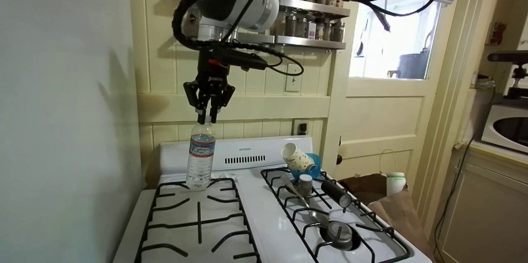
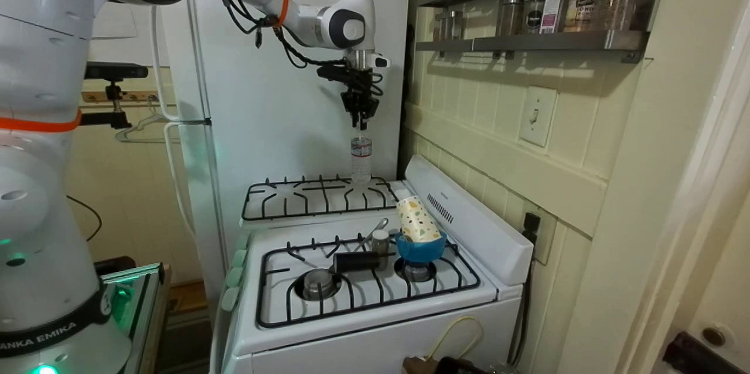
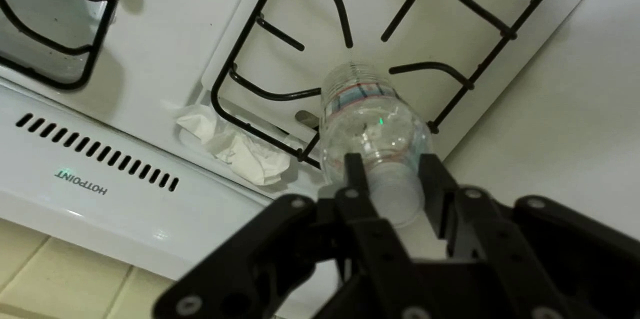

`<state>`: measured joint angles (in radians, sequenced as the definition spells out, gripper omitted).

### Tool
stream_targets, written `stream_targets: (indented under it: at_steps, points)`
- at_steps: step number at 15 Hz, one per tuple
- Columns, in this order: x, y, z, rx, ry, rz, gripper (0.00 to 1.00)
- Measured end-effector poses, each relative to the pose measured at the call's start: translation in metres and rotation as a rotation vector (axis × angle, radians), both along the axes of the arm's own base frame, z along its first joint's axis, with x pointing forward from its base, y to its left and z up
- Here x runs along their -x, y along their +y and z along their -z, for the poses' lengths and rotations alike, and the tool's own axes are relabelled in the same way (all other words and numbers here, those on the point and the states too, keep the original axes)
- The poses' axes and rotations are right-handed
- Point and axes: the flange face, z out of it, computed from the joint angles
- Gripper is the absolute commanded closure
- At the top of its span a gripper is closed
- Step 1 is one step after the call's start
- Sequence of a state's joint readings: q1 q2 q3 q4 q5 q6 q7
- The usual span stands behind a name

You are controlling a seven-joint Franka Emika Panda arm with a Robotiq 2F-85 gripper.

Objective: Put the water bottle on the back left side of the grating.

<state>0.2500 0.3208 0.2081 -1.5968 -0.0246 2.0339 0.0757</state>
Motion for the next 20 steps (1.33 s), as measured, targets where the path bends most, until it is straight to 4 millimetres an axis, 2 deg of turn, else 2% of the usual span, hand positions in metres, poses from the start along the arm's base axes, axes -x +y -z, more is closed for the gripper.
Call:
stream_targets:
  at_steps: [4,17,18,19,20]
  points:
    - [-0.005,0.013,0.006,0.013,0.017,-0.024,0.92]
    - [-0.013,0.026,0.029,0.082,0.068,-0.063,0.92]
    - [-0.013,0.027,0.031,0.082,0.071,-0.068,0.43]
    - [-0.013,0.028,0.032,0.083,0.073,-0.072,0.43]
    - [-0.014,0.028,0.033,0.084,0.075,-0.075,0.38]
